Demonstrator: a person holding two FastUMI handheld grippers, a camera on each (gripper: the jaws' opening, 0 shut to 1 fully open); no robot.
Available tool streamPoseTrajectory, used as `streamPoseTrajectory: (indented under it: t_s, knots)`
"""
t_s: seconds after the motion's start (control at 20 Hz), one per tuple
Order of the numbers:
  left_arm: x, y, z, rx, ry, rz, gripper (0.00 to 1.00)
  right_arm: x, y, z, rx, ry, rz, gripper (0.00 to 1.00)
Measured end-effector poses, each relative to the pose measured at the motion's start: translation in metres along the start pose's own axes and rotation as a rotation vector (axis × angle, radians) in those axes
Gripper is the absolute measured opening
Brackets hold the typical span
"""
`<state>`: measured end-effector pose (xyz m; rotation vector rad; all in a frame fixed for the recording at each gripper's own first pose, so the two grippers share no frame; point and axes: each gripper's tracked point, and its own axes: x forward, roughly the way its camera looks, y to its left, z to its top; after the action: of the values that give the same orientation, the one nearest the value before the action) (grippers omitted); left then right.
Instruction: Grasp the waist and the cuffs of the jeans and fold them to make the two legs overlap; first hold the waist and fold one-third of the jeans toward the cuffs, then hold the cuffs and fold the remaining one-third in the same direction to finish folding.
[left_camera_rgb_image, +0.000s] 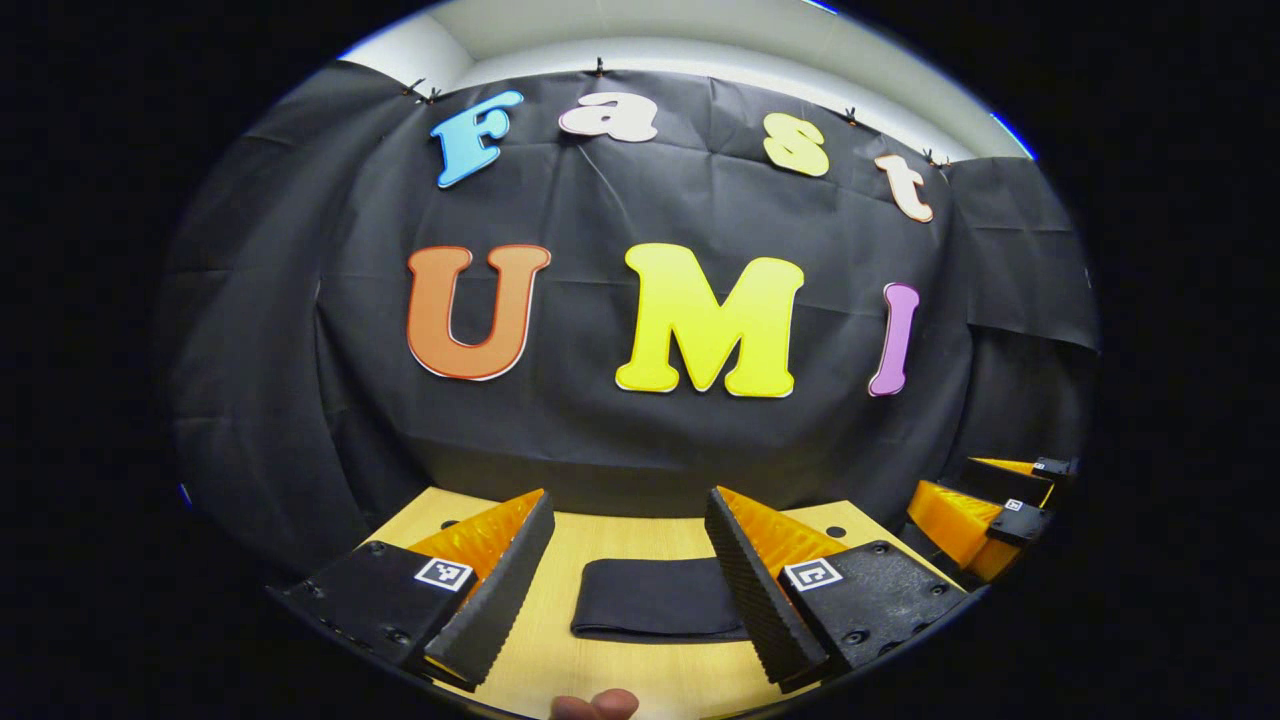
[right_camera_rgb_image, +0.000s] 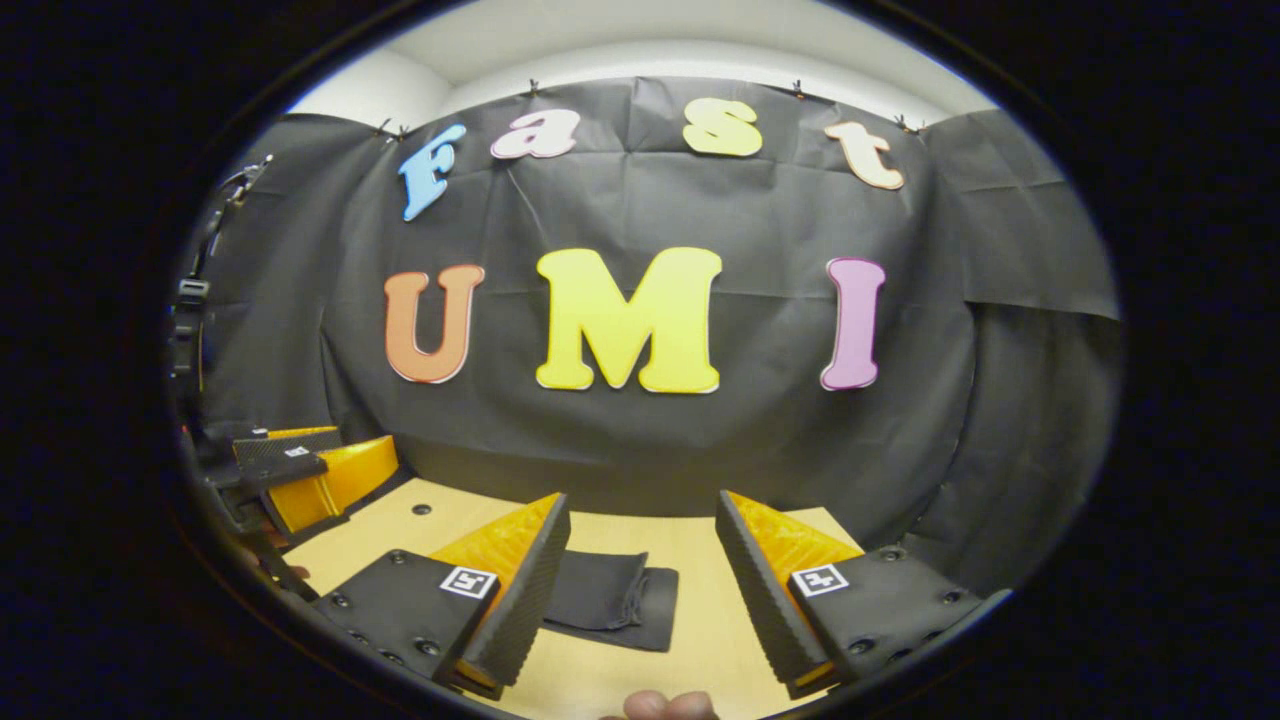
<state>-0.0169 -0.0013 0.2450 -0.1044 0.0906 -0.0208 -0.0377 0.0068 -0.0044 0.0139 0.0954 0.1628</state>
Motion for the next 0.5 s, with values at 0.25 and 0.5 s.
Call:
streamPoseTrajectory:
  t_s: [0.25,0.5]
  knots:
    - [-0.020,0.013,-0.006,-0.005,-0.017,0.026,0.97,-0.016,0.020,0.011,-0.028,-0.089,-0.023,0.92]
    - [-0.028,0.009,-0.009,0.003,-0.043,0.009,0.97,-0.025,0.023,0.000,-0.035,-0.089,-0.056,0.94]
